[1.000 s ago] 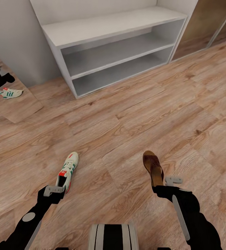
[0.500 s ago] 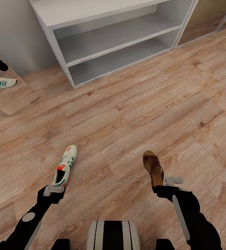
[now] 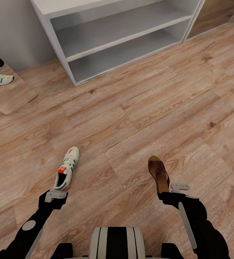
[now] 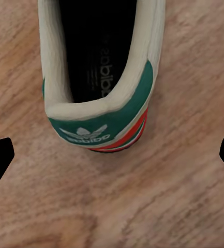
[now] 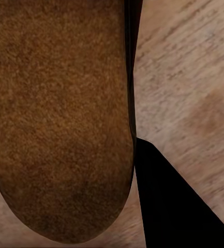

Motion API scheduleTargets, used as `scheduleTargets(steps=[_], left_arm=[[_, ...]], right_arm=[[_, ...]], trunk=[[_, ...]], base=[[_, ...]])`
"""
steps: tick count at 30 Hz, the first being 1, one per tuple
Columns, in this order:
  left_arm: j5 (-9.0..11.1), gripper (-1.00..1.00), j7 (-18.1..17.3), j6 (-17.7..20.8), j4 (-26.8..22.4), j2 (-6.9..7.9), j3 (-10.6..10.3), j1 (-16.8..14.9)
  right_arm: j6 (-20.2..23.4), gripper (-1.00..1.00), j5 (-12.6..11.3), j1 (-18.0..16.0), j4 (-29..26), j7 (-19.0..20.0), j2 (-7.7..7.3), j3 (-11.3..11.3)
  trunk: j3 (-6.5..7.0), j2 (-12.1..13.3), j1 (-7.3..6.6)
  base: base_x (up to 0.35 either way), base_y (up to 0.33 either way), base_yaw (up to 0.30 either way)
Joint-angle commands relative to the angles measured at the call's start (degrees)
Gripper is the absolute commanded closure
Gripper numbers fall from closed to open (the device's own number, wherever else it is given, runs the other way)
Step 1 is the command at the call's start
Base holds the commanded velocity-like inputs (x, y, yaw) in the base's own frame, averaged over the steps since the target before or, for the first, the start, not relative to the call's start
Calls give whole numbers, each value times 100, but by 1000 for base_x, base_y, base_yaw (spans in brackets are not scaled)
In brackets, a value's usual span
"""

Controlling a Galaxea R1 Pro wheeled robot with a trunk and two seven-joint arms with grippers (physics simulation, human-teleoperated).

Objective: Pick up the two gym shoes and the two sandals from the corridor floor and place them onto the hallstand (shoe rack) in the corridor, making sure they are on the rack and not on the floor. Arrange them so the two gym shoes are next to each other and the two sandals are next to each other.

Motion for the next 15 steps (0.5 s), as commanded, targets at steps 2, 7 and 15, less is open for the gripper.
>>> scheduleTargets(steps=[2,7,15], left_arm=[[-1,-100,-16,-21,-9,2,1,0],[-1,-100,-15,-136,-9,2,1,0],[-1,-100,-15,-257,-9,2,1,0]], right_arm=[[28,100,-17,-2,-6,-18,4,-6],[28,100,-17,-2,-6,-17,4,-6],[28,100,-17,-2,-6,-19,5,-3]], trunk=[[-61,-4,4],[-211,-11,17],[-246,-12,20]], base=[[0,0,0],[0,0,0],[0,0,0]])
